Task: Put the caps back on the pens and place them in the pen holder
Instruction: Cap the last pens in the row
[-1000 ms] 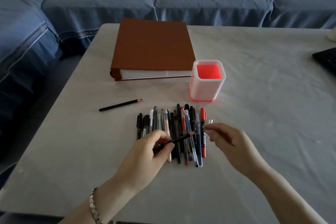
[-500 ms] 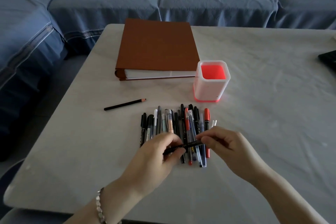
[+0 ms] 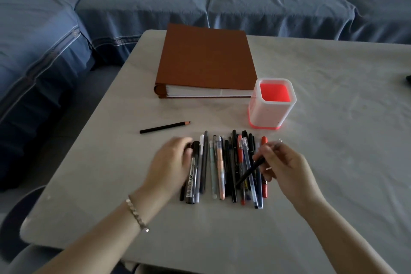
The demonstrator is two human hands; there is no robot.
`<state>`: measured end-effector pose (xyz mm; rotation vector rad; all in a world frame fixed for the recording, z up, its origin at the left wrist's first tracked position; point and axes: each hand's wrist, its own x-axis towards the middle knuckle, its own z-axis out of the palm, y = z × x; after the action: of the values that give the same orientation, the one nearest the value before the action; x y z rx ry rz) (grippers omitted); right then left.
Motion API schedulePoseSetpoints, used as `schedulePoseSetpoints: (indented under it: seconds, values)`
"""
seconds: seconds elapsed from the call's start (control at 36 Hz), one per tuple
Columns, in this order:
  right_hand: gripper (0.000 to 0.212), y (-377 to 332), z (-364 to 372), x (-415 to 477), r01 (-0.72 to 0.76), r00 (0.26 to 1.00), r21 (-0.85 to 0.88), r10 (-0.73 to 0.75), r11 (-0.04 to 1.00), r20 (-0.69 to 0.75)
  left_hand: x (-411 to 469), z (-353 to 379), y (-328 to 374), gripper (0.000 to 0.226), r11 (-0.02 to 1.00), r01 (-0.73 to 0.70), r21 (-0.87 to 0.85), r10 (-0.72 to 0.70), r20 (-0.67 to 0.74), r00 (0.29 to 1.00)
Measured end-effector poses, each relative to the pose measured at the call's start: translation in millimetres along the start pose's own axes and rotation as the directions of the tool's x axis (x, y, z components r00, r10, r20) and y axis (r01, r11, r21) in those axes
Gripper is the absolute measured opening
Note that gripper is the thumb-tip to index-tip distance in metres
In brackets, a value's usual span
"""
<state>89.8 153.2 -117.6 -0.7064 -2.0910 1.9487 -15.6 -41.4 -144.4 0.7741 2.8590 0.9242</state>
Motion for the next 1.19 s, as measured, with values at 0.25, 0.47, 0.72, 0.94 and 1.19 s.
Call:
schedulePoseSetpoints:
  seconds: [0.25,0.47,0.72,0.94,1.19]
  values:
    - [0.019,21,22,39,-0.009,1.0,-0.514,0.004,0.858,-0.011,39,-2,-59,0.046,0.937,0.198,0.289,-0.198,-0.03,0.98]
    - [0.03,38,-3,31,-0.013,0.996,-0.647,-0.051,0.762,-0.079,46,5,-62,0.023,0.89,0.117,0.44,-0.123,-0.015,0.992]
    - [0.027,53,-32,31,-0.11,0.979,-0.722,-0.049,0.683,-0.196,27,1,-25,0.014,0.962,0.044,0.271,-0.046,0.0,0.999]
    - [0.03,50,-26,41,-0.181,0.971,-0.736,0.001,0.652,-0.238,-2,-3,28,0.01,0.999,-0.008,-0.034,0.011,0.078,0.997]
    - [0.011,33,-29,29,-0.074,0.988,-0.632,-0.031,0.771,-0.154,-14,2,46,0.011,0.975,-0.002,-0.223,0.038,0.158,0.987]
